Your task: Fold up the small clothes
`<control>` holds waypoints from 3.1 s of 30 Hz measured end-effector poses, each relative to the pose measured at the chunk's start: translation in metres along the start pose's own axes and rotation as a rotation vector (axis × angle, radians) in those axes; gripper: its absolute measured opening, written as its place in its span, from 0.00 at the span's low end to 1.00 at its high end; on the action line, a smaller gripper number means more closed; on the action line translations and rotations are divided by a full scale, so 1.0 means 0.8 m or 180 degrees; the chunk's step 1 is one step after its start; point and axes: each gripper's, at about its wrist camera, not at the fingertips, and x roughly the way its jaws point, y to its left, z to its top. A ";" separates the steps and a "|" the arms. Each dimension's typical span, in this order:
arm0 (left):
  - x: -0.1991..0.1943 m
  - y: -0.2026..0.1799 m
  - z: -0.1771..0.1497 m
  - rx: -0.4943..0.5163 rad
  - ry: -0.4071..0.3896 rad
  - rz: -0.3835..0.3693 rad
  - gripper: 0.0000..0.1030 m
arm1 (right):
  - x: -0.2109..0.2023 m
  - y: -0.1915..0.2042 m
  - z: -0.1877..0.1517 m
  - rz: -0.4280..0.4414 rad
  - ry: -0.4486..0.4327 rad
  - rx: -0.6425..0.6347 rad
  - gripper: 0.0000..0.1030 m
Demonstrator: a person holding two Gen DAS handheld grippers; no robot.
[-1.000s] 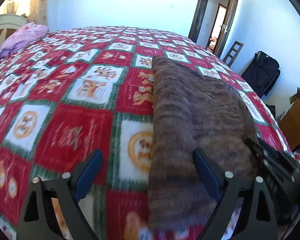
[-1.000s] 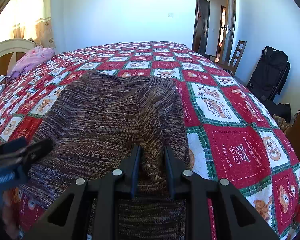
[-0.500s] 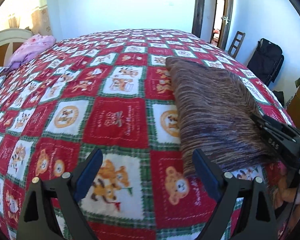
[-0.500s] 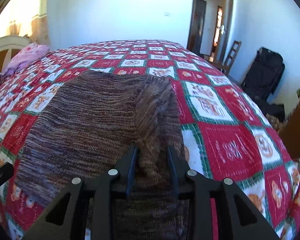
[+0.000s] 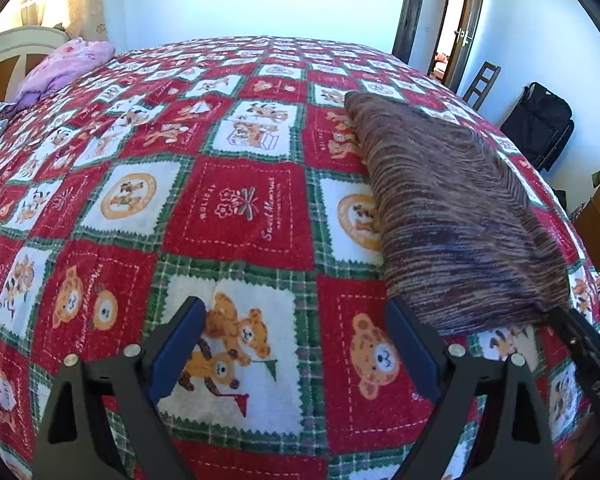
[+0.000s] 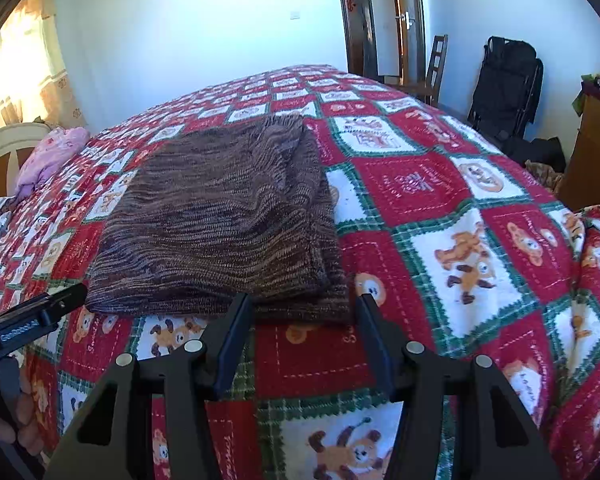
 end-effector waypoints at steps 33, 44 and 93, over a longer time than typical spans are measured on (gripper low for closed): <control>0.119 -0.078 0.133 -0.0011 0.0194 -0.0486 0.93 | 0.131 -0.018 0.177 0.0244 0.0136 0.0053 0.67; 0.122 -0.077 0.133 0.0047 0.0075 -0.0471 0.96 | 0.169 -0.027 0.155 0.0357 0.0199 0.0167 0.63; 0.092 -0.090 0.128 0.0168 -0.0092 -0.0532 0.32 | 0.114 0.063 0.137 -0.0373 -0.0456 -0.0968 0.19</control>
